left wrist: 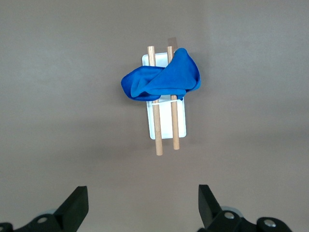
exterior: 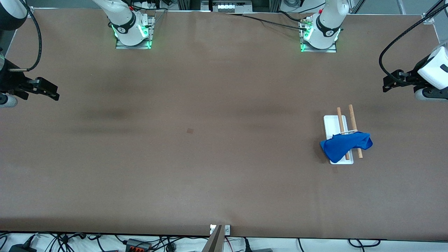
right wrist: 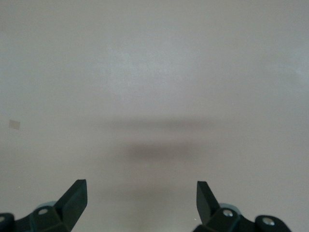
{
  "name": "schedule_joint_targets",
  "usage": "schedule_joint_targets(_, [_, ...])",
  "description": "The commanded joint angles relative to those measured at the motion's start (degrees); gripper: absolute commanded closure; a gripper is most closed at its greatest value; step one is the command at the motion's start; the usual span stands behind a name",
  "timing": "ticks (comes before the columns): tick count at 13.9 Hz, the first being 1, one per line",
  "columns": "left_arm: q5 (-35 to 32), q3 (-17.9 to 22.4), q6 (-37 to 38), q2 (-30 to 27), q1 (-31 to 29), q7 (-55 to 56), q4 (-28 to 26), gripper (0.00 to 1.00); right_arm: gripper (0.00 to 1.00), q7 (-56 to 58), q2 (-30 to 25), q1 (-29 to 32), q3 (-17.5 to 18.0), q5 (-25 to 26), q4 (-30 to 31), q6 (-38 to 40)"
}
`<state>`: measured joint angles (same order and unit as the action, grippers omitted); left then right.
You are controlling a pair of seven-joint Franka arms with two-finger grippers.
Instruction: Pass towel and hang on rack
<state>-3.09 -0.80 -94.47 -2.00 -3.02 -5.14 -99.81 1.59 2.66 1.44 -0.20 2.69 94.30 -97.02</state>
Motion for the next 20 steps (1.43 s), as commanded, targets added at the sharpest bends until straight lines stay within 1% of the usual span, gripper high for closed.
schedule_joint_targets(1, [-1.2, -0.4, -1.1, -1.4, 0.2, 0.4, -1.2, 0.0, 0.0, 0.5, -0.7, 0.1, 0.0, -1.2, 1.1, 0.3])
schedule_joint_targets(9, [-1.1, -0.4, -1.9, -1.3, 0.3, 0.4, -1.1, 0.0, 0.0, 0.6, -0.5, 0.1, 0.1, -0.6, 0.0, 0.7])
schedule_joint_targets(12, [0.2, -0.4, -2.3, -1.3, 0.2, 0.4, -1.1, 0.0, 0.0, 0.7, -0.8, 0.1, 0.1, -0.6, 0.0, 1.1])
schedule_joint_targets(18, [0.1, -0.4, -2.3, -1.3, 0.2, 0.2, -1.1, 0.0, 0.0, 0.3, -0.8, 0.1, 0.1, -0.8, 0.5, 1.3])
schedule_joint_targets(20, [0.1, -0.4, -2.4, -1.3, 0.3, 0.2, -1.1, 0.0, 0.0, 0.3, -0.8, 0.1, 0.1, -0.8, 0.5, 0.2])
